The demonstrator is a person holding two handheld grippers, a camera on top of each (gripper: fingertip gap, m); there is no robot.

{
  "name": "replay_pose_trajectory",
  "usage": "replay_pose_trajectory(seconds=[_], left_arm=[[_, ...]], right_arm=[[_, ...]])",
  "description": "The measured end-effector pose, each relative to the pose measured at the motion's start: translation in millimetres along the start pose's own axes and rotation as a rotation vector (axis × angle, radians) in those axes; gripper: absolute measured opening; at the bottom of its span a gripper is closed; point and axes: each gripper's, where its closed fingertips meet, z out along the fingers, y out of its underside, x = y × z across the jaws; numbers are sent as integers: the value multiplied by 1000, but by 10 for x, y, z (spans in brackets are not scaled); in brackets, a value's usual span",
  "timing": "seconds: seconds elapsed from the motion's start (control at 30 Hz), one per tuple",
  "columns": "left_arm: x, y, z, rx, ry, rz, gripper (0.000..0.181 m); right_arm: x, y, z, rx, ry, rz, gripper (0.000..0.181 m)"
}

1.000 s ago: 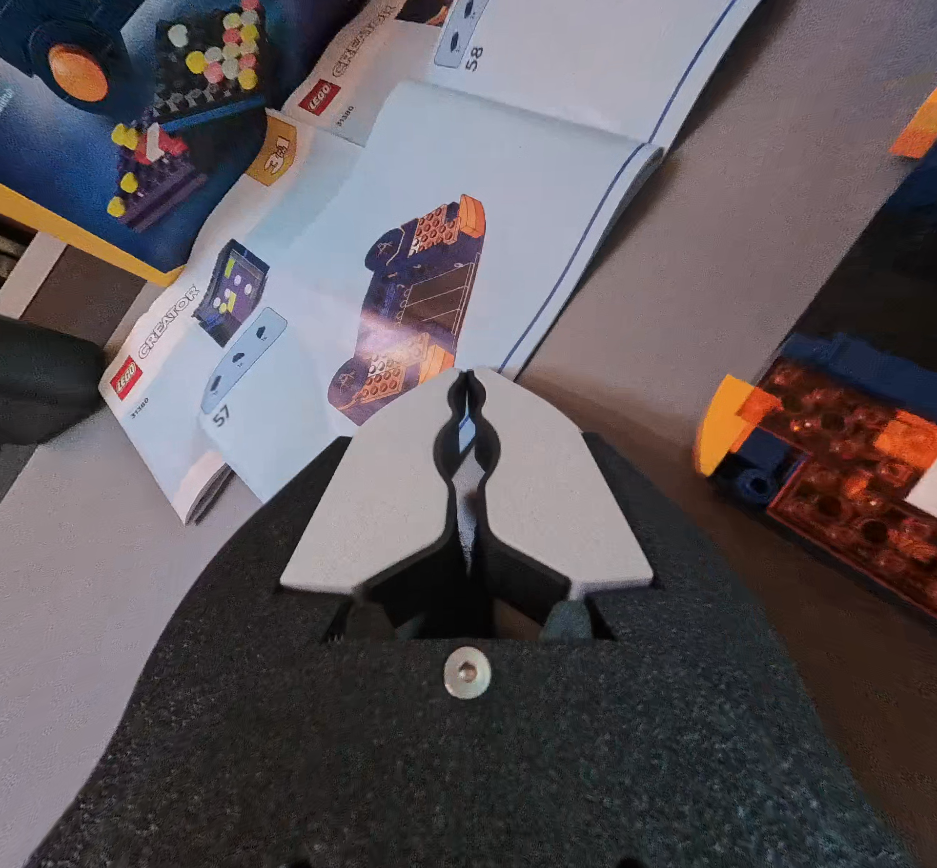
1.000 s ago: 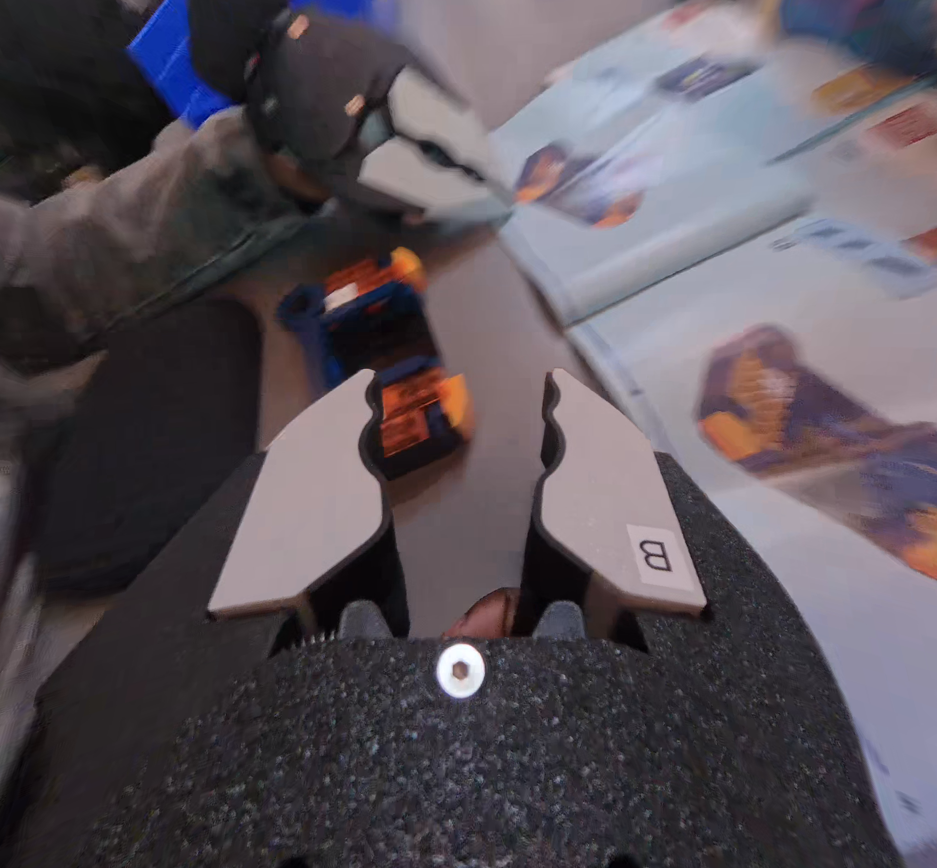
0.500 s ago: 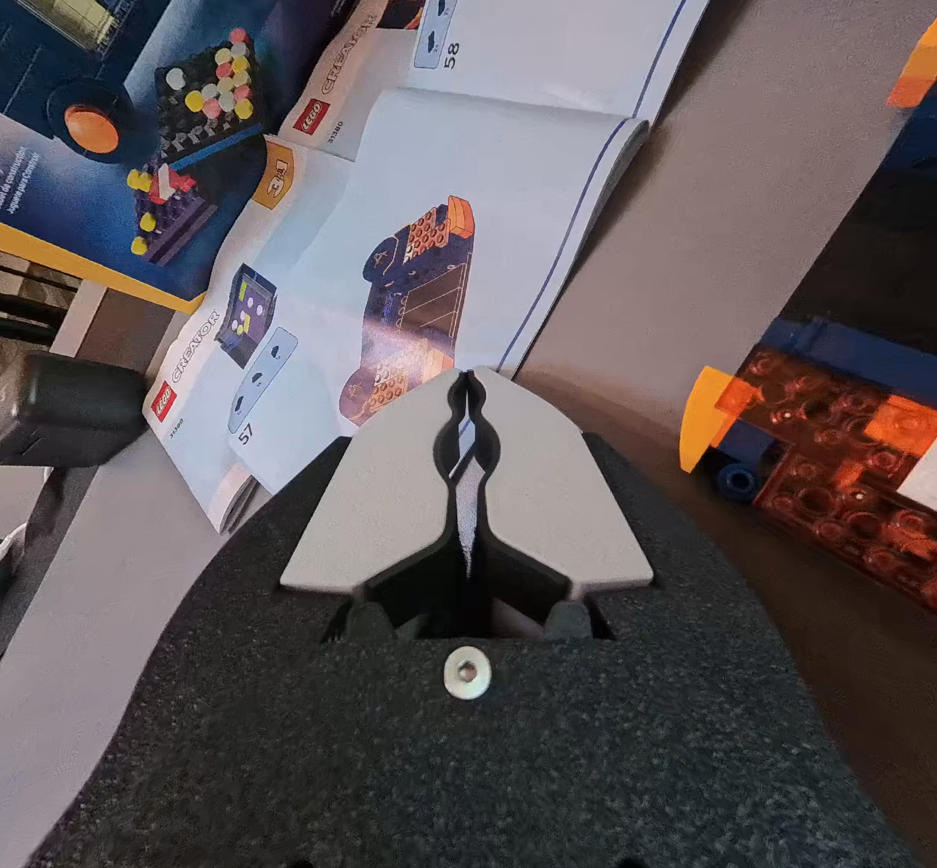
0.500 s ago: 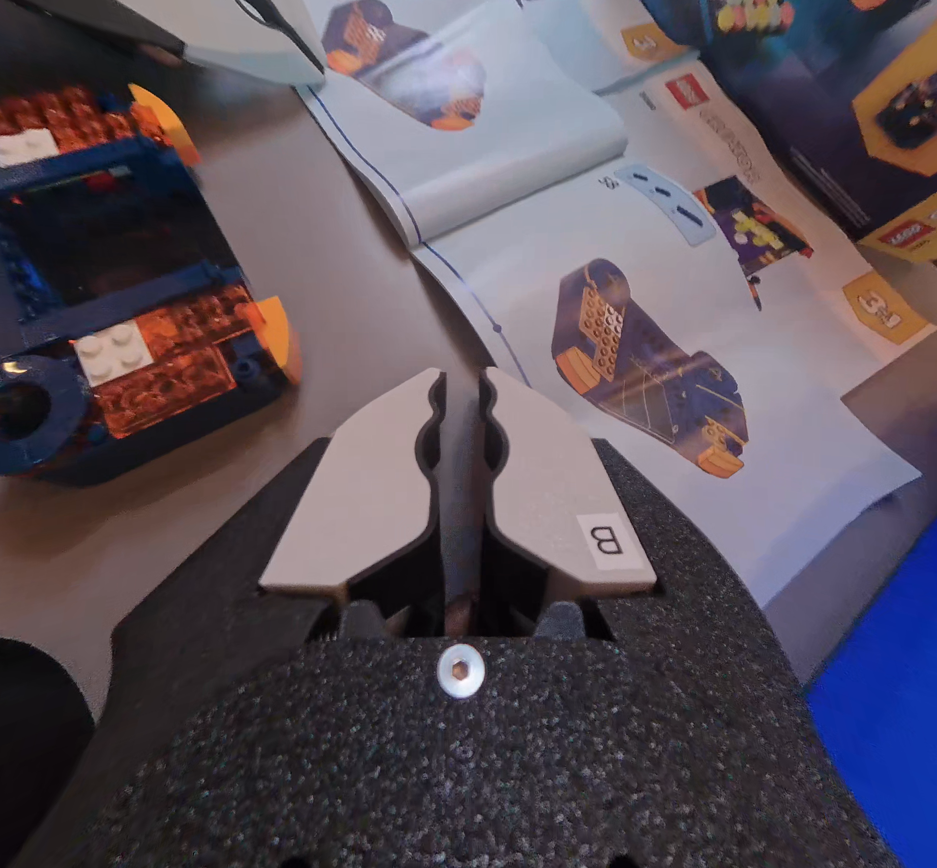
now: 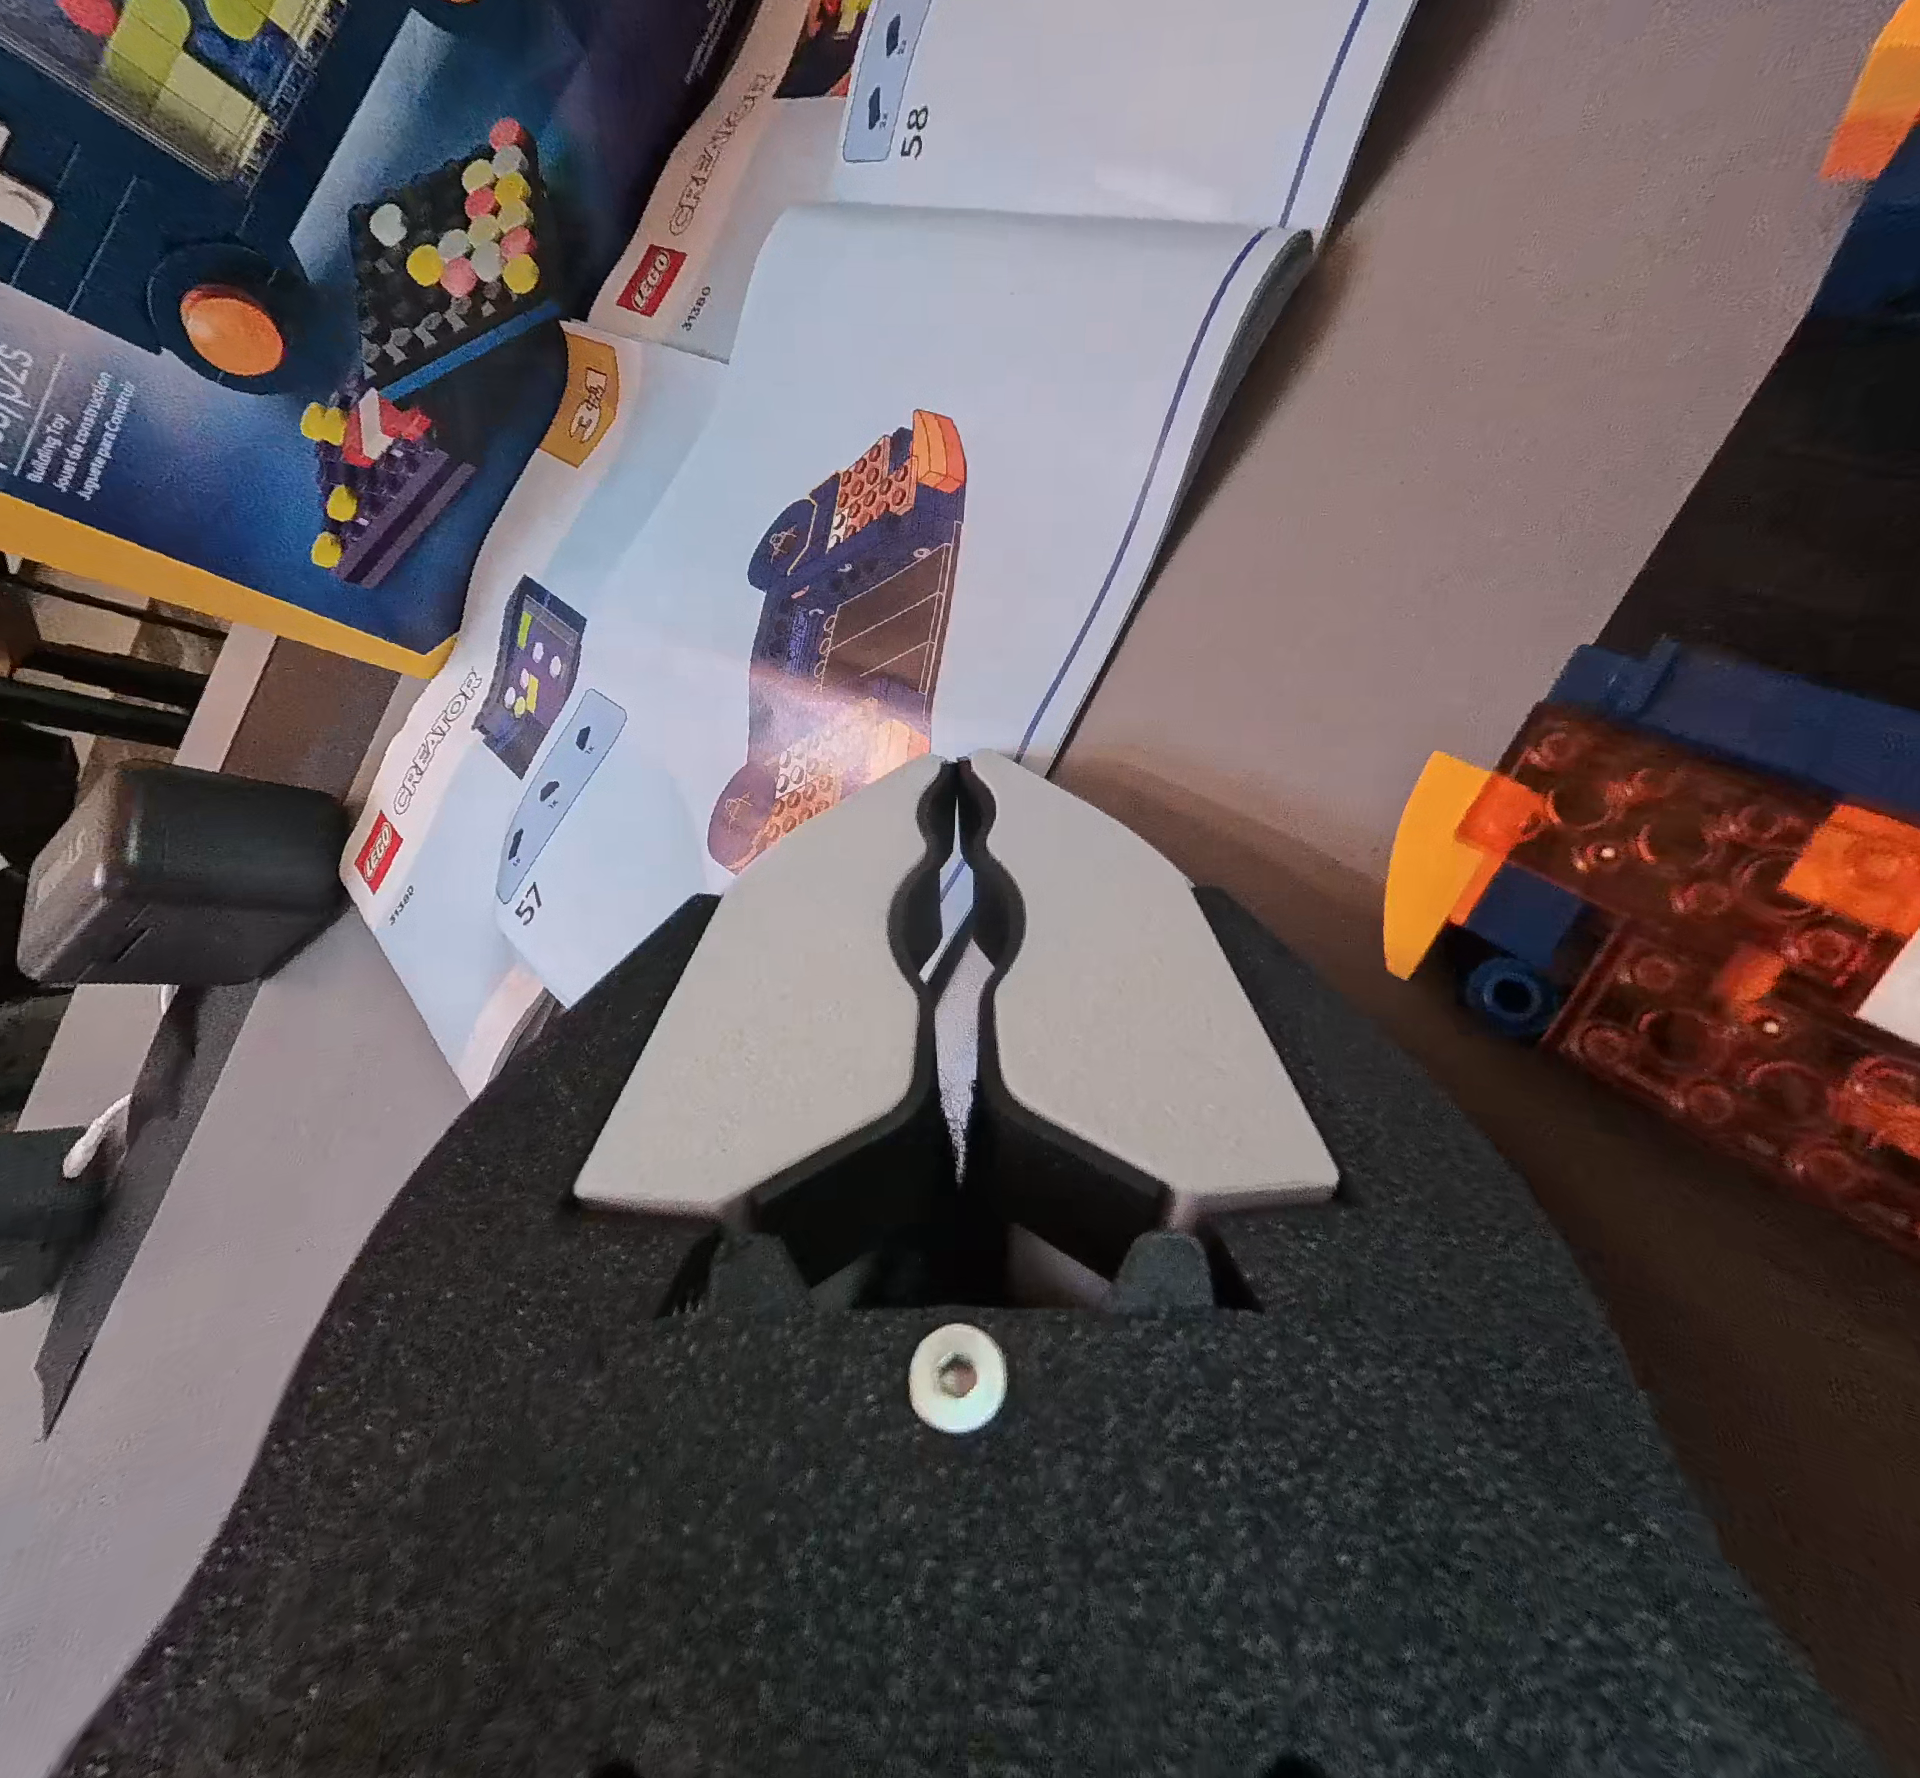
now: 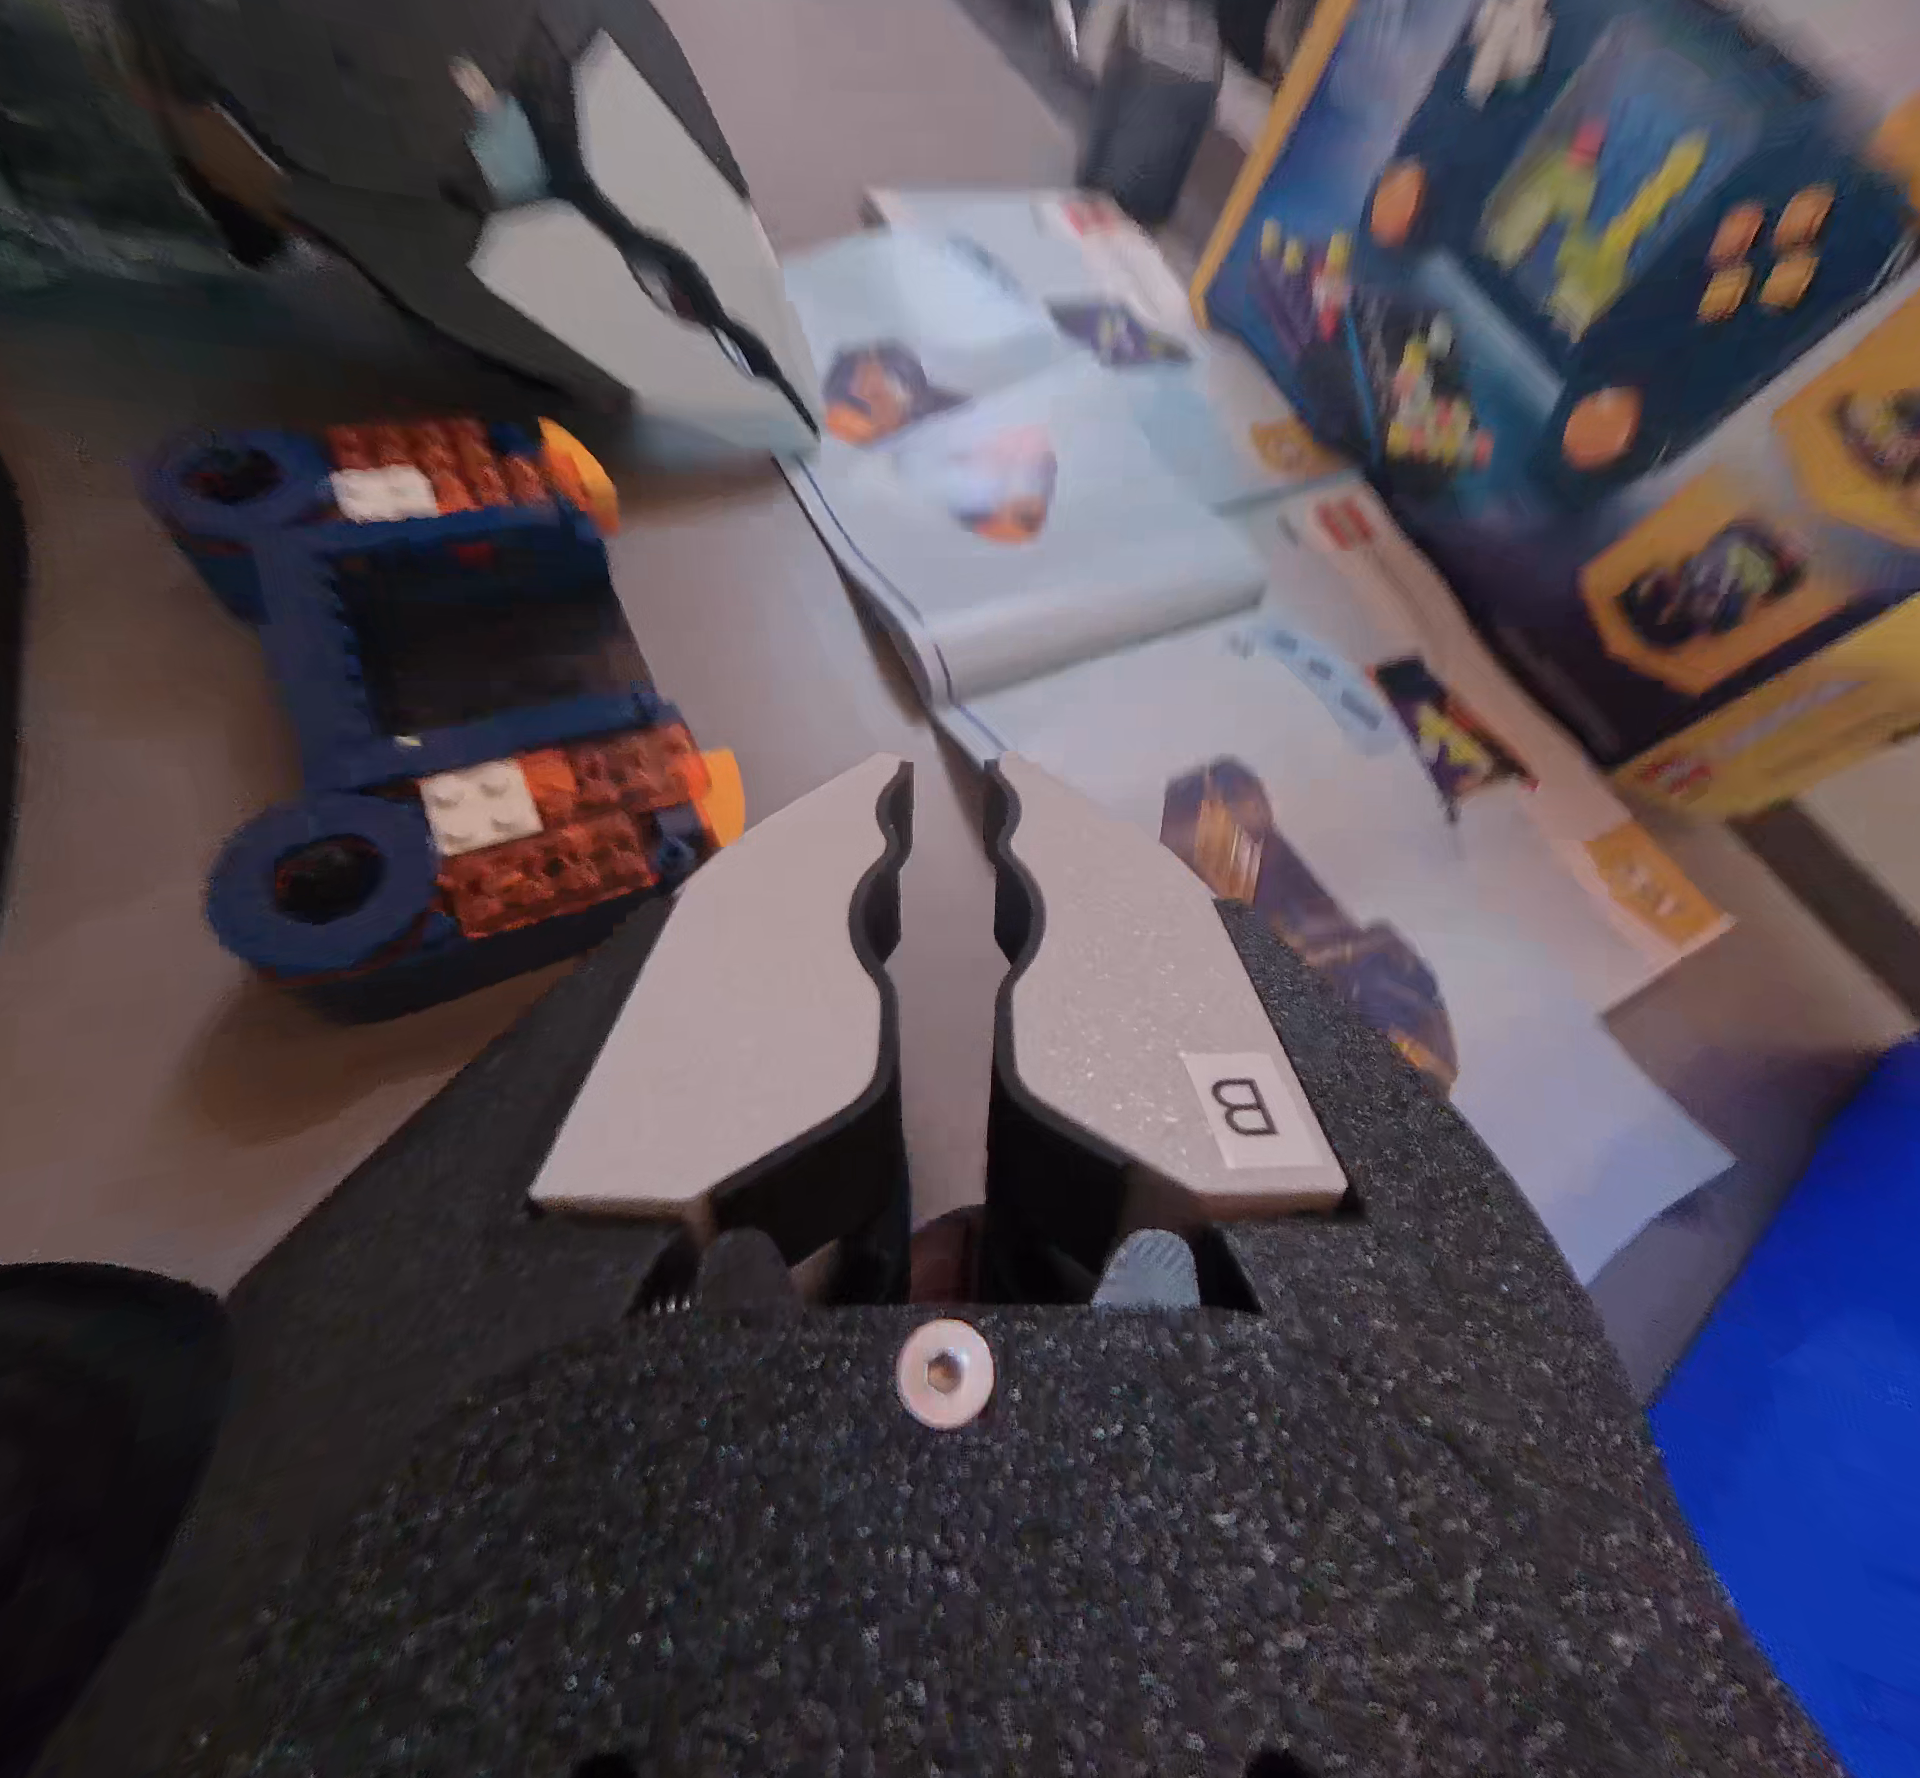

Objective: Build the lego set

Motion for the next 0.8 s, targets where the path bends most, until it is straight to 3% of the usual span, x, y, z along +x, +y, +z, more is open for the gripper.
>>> replay_pose_trajectory(seconds=[0.1, 0.17, 0.23, 0.33, 0.4, 0.5, 0.57, 0.63, 0.73, 0.8], left_arm=[[-1, -6, 7, 20, 9, -23, 0], [-1, -6, 8, 19, 14, -36, 0], [-2, -6, 8, 18, 15, -41, 0], [-1, -6, 8, 18, 18, -45, 0], [34, -22, -5, 25, 42, -43, 0], [227, -116, -70, 63, 175, -45, 0], [430, -195, -164, 97, 342, -77, 0], [520, -269, -299, 147, 456, -75, 4], [29, -389, -376, 265, 228, -188, 9], [-433, -255, -420, 271, 16, -361, 11]], right_arm=[[59, -547, -402, 286, -10, -20, 13], [454, -814, -869, 457, 102, 41, 13], [1003, -842, -1325, 554, 238, 159, 7], [1664, -525, -1562, 443, 310, 361, 11], [1760, -446, -1536, 357, 283, 357, 15], [1487, -761, -1347, 401, 230, 236, 8], [1093, -919, -961, 362, 107, 181, 8], [596, -858, -440, 201, -90, 144, 9], [213, -656, 203, 32, -213, 8, 6], [97, -569, 563, 6, -274, -57, 4]])
